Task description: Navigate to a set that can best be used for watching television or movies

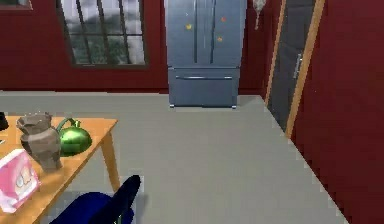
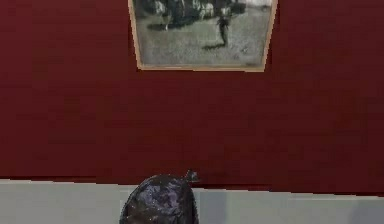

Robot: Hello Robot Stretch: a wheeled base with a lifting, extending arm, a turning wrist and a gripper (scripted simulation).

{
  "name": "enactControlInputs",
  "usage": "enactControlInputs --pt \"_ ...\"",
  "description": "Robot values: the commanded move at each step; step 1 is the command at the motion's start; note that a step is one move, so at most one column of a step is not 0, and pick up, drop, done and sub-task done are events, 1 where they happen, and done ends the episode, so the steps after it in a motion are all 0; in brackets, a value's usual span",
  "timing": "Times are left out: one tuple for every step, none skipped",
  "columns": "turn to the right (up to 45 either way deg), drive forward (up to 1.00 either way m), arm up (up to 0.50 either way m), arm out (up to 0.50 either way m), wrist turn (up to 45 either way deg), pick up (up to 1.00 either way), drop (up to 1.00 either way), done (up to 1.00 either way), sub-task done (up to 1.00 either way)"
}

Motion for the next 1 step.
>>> enactControlInputs --pt "0.0 0.85 0.0 0.0 0.0 0.0 0.0 0.0 0.0"
